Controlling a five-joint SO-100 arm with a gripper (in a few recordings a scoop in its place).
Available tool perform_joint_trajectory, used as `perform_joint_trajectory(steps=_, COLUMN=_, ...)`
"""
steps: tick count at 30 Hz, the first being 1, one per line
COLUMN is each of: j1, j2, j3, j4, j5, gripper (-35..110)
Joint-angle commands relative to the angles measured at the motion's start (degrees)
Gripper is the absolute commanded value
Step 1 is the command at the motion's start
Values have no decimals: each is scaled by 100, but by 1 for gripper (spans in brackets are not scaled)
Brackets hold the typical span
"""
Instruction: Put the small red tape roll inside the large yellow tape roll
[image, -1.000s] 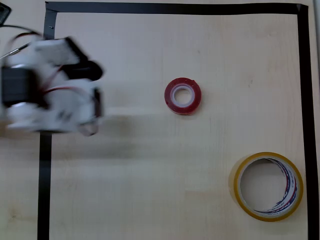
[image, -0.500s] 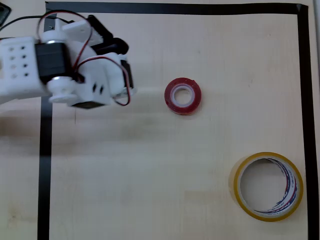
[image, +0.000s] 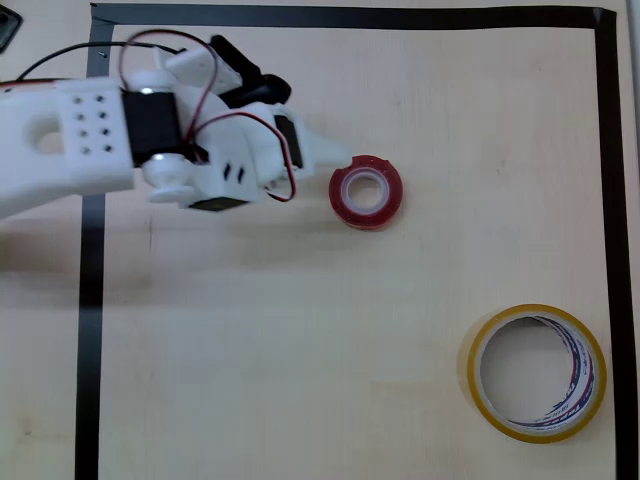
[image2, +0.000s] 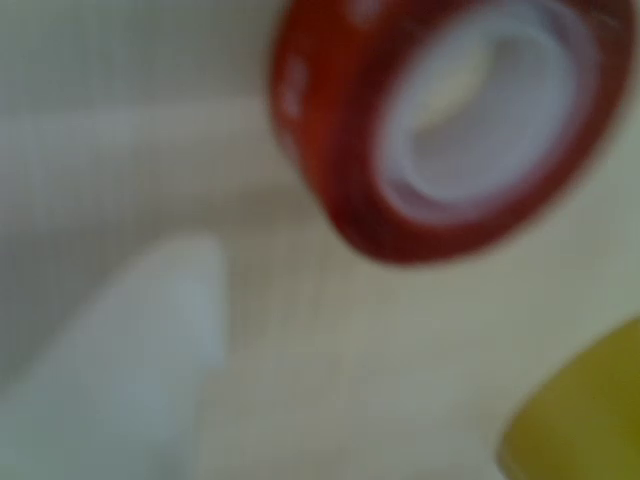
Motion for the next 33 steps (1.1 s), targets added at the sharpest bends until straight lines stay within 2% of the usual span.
perform_joint_trajectory(steps=1, j1=35, j2=-176, j3=-571, j4=-114, j5=-141, gripper=22)
perform_joint_trajectory(steps=22, j1=281, j2=-1424, j3=-1758, j4=123, j5=-211, gripper=21)
perform_joint_trajectory(steps=27, j1=264, j2=-1846, j3=-2355, j4=571, j5=-176, gripper=0)
perform_joint_trajectory(steps=30, j1=290, j2=-2338, j3=-3094, j4=1143, j5=-185, gripper=0)
perform_joint_trajectory(steps=33, j1=316, j2=-2250, j3=-3067, j4=1204, j5=-176, gripper=0)
